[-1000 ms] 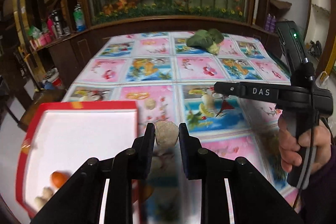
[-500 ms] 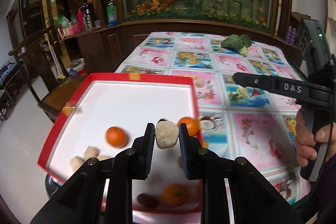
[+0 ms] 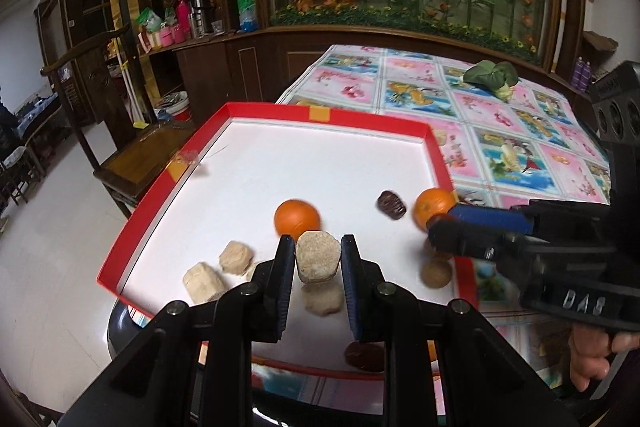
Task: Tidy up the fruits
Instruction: 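Carry the date and beige cake over the tray and open both tools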
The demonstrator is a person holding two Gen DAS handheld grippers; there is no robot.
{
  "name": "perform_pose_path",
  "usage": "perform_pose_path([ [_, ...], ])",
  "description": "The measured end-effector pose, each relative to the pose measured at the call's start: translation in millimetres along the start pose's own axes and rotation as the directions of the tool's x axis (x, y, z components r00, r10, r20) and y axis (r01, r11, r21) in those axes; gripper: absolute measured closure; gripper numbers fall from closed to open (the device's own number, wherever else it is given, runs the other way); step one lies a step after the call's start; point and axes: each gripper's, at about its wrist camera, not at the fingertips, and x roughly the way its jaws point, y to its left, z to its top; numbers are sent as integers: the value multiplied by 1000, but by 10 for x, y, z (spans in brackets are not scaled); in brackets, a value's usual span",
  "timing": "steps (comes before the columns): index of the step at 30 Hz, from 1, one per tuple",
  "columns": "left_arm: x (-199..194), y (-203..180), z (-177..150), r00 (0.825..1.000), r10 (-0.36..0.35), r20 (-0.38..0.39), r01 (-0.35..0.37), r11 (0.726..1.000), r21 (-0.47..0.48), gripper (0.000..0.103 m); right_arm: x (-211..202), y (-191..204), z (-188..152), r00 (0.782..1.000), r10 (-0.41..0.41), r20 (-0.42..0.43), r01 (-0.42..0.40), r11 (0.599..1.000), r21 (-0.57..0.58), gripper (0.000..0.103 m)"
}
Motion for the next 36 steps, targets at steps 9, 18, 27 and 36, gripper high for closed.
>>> perform_pose_path([
  [9, 57, 55, -36, 1000, 24, -7, -24, 1000, 1, 81, 136, 148, -131, 999, -4, -43, 1, 997, -83, 73],
  [18, 160, 33, -87, 998, 37, -45, -36, 999, 15, 81, 162, 160, -151, 997, 27, -76, -34, 996, -84, 73],
  [27, 148, 18, -93, 998, 59, -38, -58, 998, 25, 80, 181, 188, -155, 996, 27, -84, -35, 995, -97, 72],
  [36, 138, 13, -100, 994, 105, -34, -104, 994, 31, 64, 181, 193, -151, 996, 25, -88, -35, 994, -106, 72],
])
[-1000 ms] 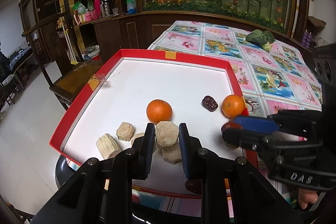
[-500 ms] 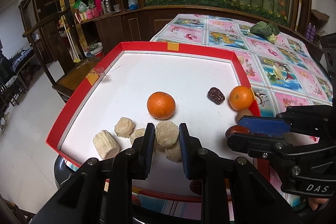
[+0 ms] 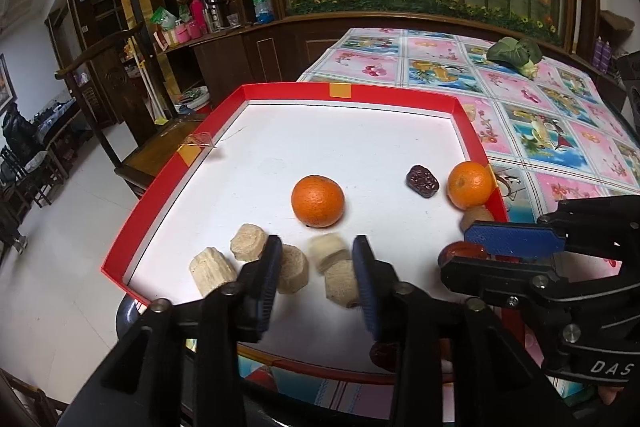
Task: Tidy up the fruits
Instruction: 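Carry the date and beige cake over the tray and open both tools, then move both open tools back over the tablecloth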
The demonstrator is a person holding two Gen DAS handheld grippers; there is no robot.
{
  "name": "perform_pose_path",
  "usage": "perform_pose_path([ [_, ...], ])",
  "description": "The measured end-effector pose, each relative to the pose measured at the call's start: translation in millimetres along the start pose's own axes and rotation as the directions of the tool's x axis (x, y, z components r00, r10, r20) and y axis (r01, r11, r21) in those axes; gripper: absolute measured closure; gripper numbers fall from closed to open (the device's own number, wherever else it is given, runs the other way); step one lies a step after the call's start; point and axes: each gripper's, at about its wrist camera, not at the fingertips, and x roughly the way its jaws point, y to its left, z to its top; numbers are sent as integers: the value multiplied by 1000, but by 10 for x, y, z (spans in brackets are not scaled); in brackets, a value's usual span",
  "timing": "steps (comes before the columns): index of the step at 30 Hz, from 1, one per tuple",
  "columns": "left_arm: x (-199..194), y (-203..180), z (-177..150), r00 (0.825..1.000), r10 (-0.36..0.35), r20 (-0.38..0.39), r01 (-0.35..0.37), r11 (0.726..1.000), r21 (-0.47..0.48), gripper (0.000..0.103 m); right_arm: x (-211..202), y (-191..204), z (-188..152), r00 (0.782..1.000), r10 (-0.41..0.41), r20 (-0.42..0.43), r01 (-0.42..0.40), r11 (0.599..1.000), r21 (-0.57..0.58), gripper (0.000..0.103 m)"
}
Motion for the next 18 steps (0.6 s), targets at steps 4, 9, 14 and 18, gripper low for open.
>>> perform_pose_path([
  [4, -3, -1, 6, 1000, 5, -2, -5, 1000, -7, 59, -1, 16, -5, 1000, 8, -5, -8, 1000, -2, 71],
  [9, -22, -22, 12, 1000, 15, 1, -15, 1000, -5, 47, -85, 18, 8, 1000, 4, 27, -4, 1000, -4, 70],
  [14, -30, -37, 22, 1000, 19, 0, -19, 1000, -3, 42, -221, -89, 48, 997, -6, 73, 4, 999, 33, 67],
  [18, -59, -40, 29, 1000, 12, 9, -12, 1000, -15, 36, -360, -241, 88, 993, -40, 113, 32, 997, 64, 66],
])
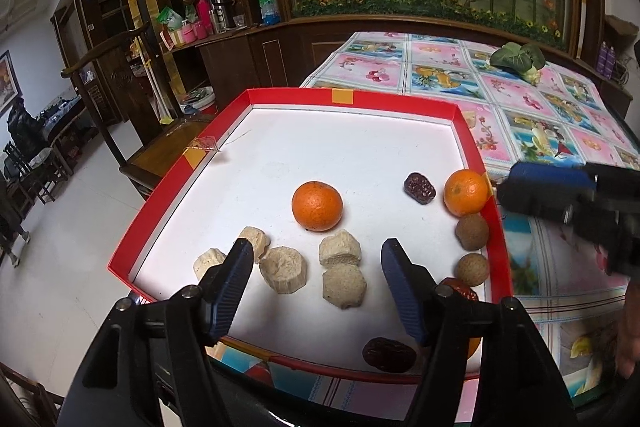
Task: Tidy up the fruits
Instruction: 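Move both open tools back over the tablecloth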
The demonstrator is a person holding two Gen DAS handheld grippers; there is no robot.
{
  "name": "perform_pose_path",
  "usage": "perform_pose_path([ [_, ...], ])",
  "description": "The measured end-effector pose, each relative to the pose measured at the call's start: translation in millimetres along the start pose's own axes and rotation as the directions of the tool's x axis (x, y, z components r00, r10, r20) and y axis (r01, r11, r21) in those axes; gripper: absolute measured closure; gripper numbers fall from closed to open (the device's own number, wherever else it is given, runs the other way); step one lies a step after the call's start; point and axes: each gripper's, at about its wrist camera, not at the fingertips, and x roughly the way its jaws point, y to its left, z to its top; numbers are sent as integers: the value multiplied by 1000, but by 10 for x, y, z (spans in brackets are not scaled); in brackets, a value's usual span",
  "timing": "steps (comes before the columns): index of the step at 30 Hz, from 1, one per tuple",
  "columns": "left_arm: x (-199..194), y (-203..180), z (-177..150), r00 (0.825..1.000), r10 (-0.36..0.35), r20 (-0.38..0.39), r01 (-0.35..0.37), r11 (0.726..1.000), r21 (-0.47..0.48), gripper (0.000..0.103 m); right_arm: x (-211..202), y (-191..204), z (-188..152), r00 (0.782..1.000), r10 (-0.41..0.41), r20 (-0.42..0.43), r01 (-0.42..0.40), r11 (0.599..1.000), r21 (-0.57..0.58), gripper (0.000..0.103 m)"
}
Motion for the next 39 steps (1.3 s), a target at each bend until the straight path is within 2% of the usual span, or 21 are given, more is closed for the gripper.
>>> perform_pose_path([
  [4, -46, -10, 25, 1000, -18, 15, 18, 1000, -4, 36, -121, -280, 78, 998, -48, 39, 45, 997, 64, 65],
  [12, -119, -169, 110, 997, -71, 34, 70, 997, 22, 34, -350, -893, 137, 986, -147, 76, 126, 965, 229, 65],
  [14, -137, -211, 122, 996, -82, 37, 80, 996, 32, 33, -379, -947, 147, 984, -162, 75, 140, 961, 239, 65],
  [17, -159, -270, 128, 995, -85, 44, 83, 996, 42, 25, -388, -984, 132, 983, -173, 61, 154, 958, 244, 63],
  [39, -233, -1058, 334, 987, -157, 35, 148, 973, 177, 24, -700, -1069, 67, 975, -210, 75, 190, 957, 220, 59],
])
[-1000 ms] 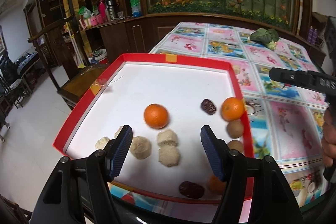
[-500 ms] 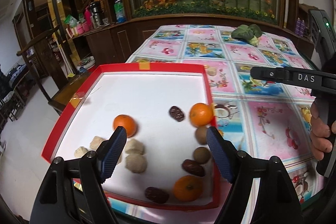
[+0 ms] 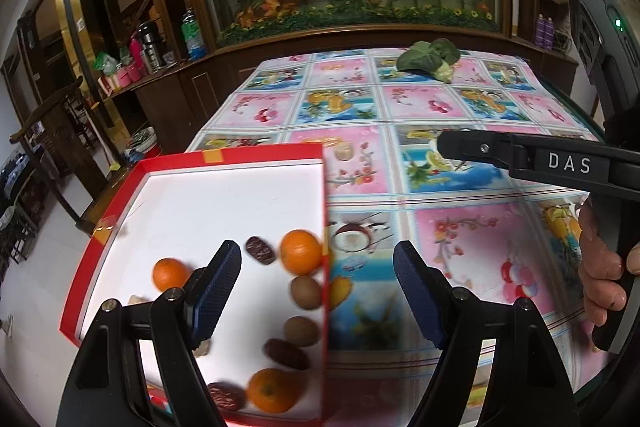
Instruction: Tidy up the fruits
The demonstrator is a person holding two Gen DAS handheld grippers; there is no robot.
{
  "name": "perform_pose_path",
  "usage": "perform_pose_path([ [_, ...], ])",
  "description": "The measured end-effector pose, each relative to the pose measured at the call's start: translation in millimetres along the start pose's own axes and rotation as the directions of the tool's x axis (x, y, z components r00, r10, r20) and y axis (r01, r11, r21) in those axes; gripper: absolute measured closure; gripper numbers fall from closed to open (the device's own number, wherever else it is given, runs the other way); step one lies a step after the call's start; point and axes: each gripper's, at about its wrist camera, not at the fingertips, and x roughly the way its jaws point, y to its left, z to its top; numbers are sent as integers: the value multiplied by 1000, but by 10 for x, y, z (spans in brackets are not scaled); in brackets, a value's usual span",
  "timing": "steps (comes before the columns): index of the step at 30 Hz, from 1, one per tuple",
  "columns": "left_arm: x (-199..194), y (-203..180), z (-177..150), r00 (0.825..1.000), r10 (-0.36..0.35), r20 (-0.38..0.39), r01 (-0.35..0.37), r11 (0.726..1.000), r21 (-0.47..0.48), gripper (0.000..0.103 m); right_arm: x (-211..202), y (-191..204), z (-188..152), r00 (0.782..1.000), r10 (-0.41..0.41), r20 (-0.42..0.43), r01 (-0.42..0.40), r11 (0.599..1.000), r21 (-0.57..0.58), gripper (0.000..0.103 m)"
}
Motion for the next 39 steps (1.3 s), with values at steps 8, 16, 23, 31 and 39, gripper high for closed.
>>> perform_pose_path([
  [8, 109, -368, 140, 999, -42, -8, 42, 998, 54, 24, -172, -159, 11, 998, -60, 23, 60, 998, -4, 54],
  [16, 229, -758, 273, 996, -82, -26, 84, 993, 83, 24, -501, -722, 7, 981, -186, 55, 181, 980, 84, 54],
  [23, 105, -773, 411, 999, -11, 44, 11, 1000, -11, 22, -772, -928, 41, 971, -213, 112, 197, 970, 140, 54],
  [31, -520, -225, 307, 949, 258, 182, -226, 957, -182, 1, -973, -503, -39, 942, -136, 308, 140, 990, 10, 41],
  [39, -807, 426, 29, 888, 434, 152, -393, 887, -242, 1, -795, 273, -273, 946, -86, 312, 133, 982, -132, 32],
])
